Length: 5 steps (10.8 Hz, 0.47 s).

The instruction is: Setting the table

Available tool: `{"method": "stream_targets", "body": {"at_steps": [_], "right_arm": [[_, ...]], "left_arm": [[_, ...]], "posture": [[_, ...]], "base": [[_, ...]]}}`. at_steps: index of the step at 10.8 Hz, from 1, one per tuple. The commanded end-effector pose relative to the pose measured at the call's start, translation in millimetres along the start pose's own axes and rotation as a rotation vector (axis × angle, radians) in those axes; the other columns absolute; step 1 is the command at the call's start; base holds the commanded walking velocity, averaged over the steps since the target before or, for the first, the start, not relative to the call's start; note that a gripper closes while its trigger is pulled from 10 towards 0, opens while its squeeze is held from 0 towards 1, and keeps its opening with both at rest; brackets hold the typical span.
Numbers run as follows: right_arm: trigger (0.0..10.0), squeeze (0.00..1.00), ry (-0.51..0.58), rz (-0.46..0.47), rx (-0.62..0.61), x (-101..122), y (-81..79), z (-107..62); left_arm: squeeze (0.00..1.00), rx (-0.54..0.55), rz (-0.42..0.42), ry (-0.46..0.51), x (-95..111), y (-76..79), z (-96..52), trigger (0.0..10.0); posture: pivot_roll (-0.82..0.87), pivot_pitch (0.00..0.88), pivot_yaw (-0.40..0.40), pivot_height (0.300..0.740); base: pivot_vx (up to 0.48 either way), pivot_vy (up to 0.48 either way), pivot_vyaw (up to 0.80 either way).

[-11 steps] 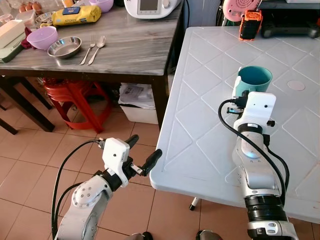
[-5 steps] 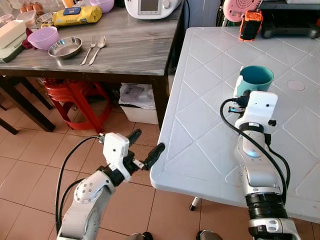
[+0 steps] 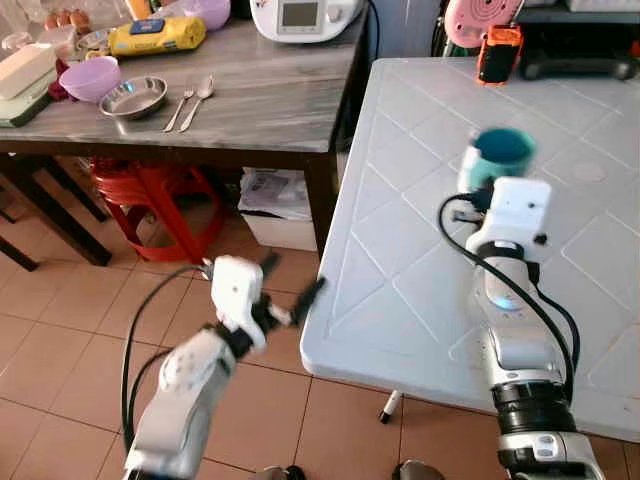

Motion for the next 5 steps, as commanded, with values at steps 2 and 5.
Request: {"method": "stream_targets", "body": {"at_steps": [2,5], "right_arm": [[10.0,0.0,0.078,-0.035,0.076,17.8,-9.7,-10.7],[10.0,0.0,0.058,-0.064,0.087,6.4,-0.4,-36.3]], "left_arm": [[0.0,0.174,0.046,-0.031,-5.1,-29.9,-0.9,10.0],[0.0,0.326,0.088,0.009,2.4,-51.4,3.6,10.0]], "posture": [[-0.07,0.083,0.108,0.74],[-0.08,0.065,0.097,0.74]], "base": [[0.0,0.0,0.0],[0.0,0.0,0.0]]}}
Point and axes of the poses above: a point about 5 cm out from each wrist's last joint towards the gripper, its own z axis pointing out of the wrist towards the gripper, its own x axis along the axis of the wrist's last joint, y = z × x, the point moved 5 cm from there along z, pointing out of the wrist towards the gripper, and after that the axes turned 2 degrees about z, right-handed, at the moved point
